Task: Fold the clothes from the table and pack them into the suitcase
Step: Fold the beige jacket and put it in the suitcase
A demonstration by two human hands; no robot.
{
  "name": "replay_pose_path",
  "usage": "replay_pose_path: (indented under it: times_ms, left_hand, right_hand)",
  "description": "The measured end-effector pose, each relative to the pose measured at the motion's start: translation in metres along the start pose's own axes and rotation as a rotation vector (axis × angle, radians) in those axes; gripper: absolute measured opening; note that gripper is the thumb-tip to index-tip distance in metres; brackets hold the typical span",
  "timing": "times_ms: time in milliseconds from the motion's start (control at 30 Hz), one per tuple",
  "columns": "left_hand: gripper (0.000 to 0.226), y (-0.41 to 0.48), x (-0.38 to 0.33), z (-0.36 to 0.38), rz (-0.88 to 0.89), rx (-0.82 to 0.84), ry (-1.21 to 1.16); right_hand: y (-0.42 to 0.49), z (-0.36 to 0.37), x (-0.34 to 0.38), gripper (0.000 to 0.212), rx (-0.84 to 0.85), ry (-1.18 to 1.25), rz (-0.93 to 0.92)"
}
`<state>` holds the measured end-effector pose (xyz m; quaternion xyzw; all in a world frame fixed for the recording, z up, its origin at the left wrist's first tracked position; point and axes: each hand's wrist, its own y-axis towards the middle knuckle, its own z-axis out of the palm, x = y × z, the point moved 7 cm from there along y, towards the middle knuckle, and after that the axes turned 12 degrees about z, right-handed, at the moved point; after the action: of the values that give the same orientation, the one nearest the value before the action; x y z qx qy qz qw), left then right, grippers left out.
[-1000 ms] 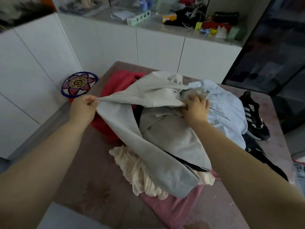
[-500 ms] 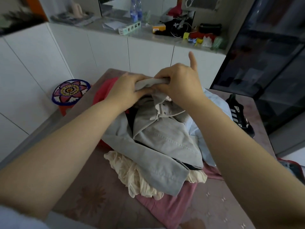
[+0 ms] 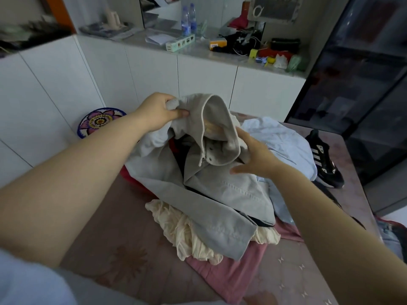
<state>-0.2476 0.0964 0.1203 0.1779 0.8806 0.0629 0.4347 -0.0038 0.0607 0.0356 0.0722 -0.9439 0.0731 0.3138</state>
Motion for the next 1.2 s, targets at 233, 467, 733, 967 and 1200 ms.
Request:
replay_pose_path:
  times_ms: [233, 467, 733, 967, 1200]
  left_hand:
    - [0.019, 0.0, 0.0, -0.009, -0.039, -0.071, -0.049]
    - [0.044, 0.012, -0.042, -0.054, 0.004, -0.181, -0.099]
    - [0.087, 0.008, -0.119, -0.048, 0.041, 0.44, -0.366]
    - [0.042, 0.009, -0.154, 0.002, 0.038, 0.641, -0.41]
    - [0.015, 0.046, -0.088, 0.066, 0.143, 0.126, 0.44]
  right_hand:
    - [-0.008, -0.061, 0.02, 0.025, -0.2, 0.275, 0.036]
    - [-0.037, -0.133, 0.075, 0.032, -0.308, 0.261, -0.089]
    - [-0.134, -0.21, 0.11, 0.028, -0.26, 0.462, -0.121]
    - [-0.159, -0.221, 0.073, 0.033, -0.015, 0.64, 0.049]
    - [-0.092, -0.173, -0.048, 0.032, -0.632, 0.162, 0.489]
